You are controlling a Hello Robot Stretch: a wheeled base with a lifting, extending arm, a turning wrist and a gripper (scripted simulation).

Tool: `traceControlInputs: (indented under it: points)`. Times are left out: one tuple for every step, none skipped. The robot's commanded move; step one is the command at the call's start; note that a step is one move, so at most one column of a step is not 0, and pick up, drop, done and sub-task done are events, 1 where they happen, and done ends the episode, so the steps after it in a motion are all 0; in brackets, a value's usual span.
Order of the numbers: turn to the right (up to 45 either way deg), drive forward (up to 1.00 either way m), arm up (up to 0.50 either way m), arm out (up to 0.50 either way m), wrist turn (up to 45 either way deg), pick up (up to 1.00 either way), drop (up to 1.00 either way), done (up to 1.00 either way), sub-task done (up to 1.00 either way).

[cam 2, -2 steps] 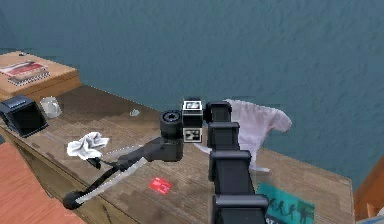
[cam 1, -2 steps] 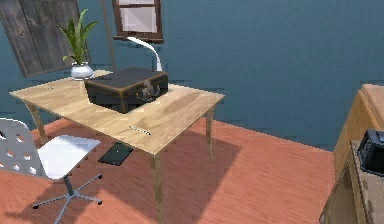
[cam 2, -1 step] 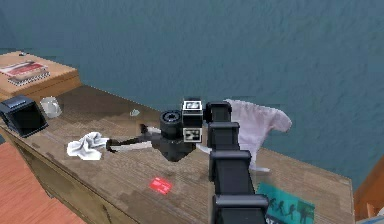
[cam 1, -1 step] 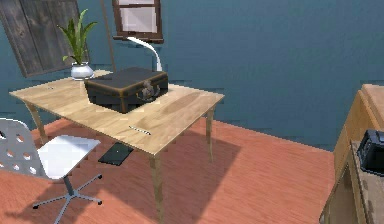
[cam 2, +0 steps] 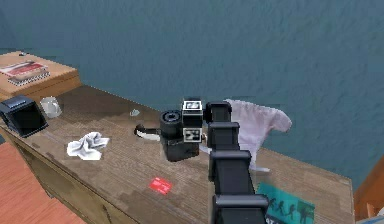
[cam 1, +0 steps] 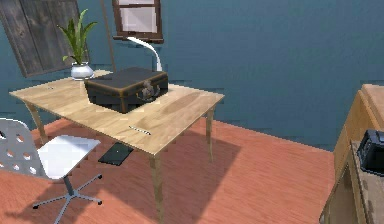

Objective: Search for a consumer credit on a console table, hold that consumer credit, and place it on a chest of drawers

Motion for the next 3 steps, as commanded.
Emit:
traceControlInputs:
  points:
    - [0.0,0.0,-0.3,0.0,0.0,0.0,0.0,0.0,0.0]
    - [0.0,0.0,0.0,0.0,0.0,1.0,0.0,0.0,0.0]
    - [0.0,0.0,0.1,0.0,0.0,0.0,0.0,0.0,0.0]
